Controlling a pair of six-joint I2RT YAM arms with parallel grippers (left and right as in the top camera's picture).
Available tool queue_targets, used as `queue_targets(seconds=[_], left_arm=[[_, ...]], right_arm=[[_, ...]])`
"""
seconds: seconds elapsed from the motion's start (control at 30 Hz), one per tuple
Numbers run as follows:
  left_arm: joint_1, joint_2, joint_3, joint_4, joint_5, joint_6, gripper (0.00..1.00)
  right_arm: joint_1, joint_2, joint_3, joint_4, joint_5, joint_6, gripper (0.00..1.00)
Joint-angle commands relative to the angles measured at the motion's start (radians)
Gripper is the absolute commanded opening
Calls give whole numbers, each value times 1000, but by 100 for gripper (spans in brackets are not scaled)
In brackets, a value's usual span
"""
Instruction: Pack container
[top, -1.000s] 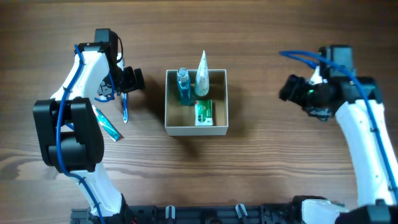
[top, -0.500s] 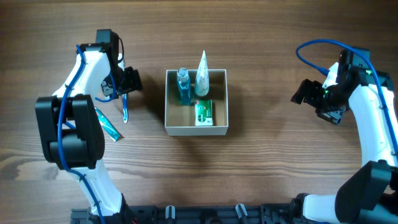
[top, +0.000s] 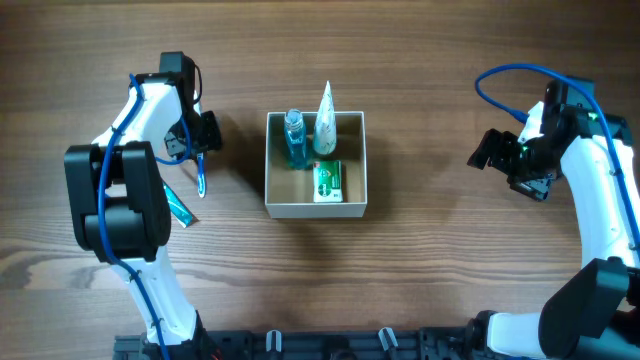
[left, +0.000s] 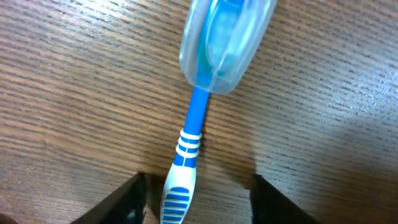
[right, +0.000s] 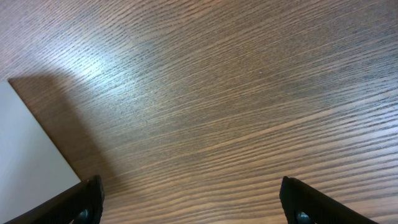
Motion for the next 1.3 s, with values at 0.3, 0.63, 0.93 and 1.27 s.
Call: queue_targets(seconds=[0.3, 0.63, 0.93, 1.27], left_arm=[[-8, -32, 29, -65, -70, 4, 5], [-338, -665, 74, -217, -70, 154, 4], [-797, -659, 72, -207, -70, 795, 4], [-731, -279, 72, -216, -71, 842, 19]], right_arm=[[-1, 7, -2, -8, -17, -27, 91], [-1, 7, -2, -4, -17, -27, 91], [-1, 7, -2, -5, -18, -27, 90], [-1, 7, -2, -8, -17, -28, 90]])
